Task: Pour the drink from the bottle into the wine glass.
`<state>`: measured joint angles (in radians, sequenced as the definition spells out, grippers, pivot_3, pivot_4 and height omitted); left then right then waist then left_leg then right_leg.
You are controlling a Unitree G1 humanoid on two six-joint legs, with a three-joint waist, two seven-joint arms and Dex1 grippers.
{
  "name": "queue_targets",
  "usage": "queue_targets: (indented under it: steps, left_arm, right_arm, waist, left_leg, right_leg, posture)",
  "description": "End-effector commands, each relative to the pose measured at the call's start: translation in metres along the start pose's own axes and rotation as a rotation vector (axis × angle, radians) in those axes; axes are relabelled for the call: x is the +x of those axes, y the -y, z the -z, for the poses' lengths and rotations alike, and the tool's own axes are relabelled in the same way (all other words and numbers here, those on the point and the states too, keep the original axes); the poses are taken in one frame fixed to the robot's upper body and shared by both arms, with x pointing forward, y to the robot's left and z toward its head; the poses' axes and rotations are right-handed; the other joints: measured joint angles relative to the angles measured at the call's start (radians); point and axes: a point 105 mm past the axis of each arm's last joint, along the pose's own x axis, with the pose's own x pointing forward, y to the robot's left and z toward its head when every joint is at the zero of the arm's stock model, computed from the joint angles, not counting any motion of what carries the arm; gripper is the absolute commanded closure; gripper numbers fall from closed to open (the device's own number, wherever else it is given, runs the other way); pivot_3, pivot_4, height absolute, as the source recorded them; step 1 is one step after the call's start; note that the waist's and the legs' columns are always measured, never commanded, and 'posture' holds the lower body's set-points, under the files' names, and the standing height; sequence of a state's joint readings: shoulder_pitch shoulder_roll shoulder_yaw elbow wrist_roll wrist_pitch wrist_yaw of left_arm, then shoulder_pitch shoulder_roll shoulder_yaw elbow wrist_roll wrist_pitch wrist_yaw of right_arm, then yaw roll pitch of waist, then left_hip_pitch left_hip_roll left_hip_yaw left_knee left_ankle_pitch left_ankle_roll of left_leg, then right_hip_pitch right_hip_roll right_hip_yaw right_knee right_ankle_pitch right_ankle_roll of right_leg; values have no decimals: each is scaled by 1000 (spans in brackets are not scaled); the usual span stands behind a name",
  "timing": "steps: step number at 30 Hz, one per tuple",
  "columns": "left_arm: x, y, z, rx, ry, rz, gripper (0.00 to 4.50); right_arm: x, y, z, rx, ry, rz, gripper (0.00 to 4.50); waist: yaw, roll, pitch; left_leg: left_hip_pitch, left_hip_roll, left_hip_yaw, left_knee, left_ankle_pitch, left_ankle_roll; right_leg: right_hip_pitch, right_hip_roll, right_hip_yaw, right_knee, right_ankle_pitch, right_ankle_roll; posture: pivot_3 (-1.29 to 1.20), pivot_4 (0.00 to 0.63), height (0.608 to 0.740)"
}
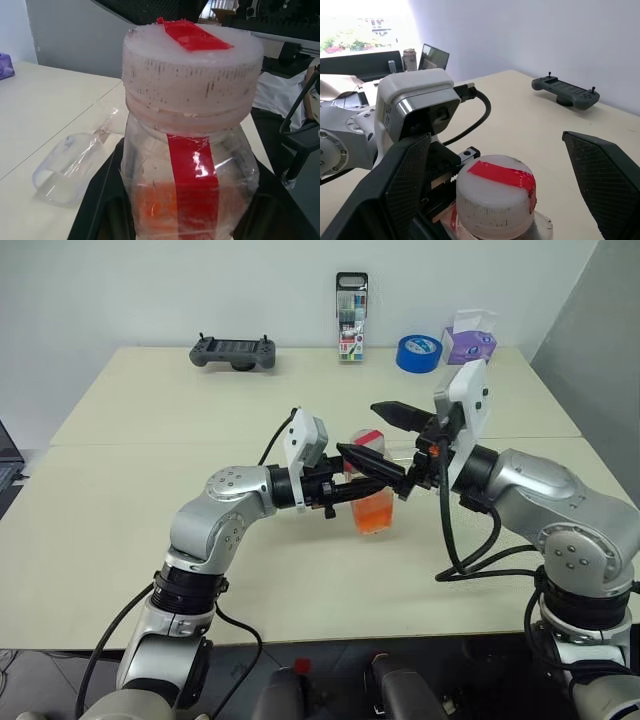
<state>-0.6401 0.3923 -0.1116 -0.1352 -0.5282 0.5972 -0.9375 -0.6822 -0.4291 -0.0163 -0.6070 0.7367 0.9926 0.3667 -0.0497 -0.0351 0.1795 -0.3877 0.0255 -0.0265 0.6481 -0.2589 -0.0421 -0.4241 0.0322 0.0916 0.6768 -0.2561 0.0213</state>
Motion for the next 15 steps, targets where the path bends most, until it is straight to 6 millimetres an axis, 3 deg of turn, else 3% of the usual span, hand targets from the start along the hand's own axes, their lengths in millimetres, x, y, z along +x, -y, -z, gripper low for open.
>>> queue_targets:
  steps: [1,6,8,14,15]
  left_arm:
    - [0,1,-17,67,34,22,2688]
    - [-4,1,-16,70,21,22,2688]
    - [-5,0,-15,72,18,21,2688]
    - [-7,0,-16,77,12,19,2688]
    - [-8,0,-16,78,11,18,2688]
  right_arm:
    - [-3,-3,-4,-44,18,7,25]
    - [-4,-6,-1,-43,4,-18,188]
    - [-5,-8,0,-27,9,-29,613]
    - [-4,-10,-1,-15,21,-45,2707]
    - [-4,-10,-1,-12,24,-47,2711]
  waist:
    - [0,0,0]
    - [-1,0,0]
    - [-1,0,0]
    - [-1,0,0]
    - [-1,0,0]
  left_leg:
    - [0,0,0,0,0,0]
    - [1,0,-1,0,0,0]
    - [1,1,-1,0,0,0]
    - [1,1,-1,0,0,0]
    - [1,1,-1,0,0,0]
  right_leg:
    - [0,0,0,0,0,0]
    - [0,1,0,1,0,0]
    - [0,1,0,1,0,0]
    - [0,1,0,1,0,0]
    - [0,1,0,1,0,0]
  posture:
    - [0,150,740]
    - [0,150,740]
    - [0,150,740]
    - [0,150,740]
    - [0,150,740]
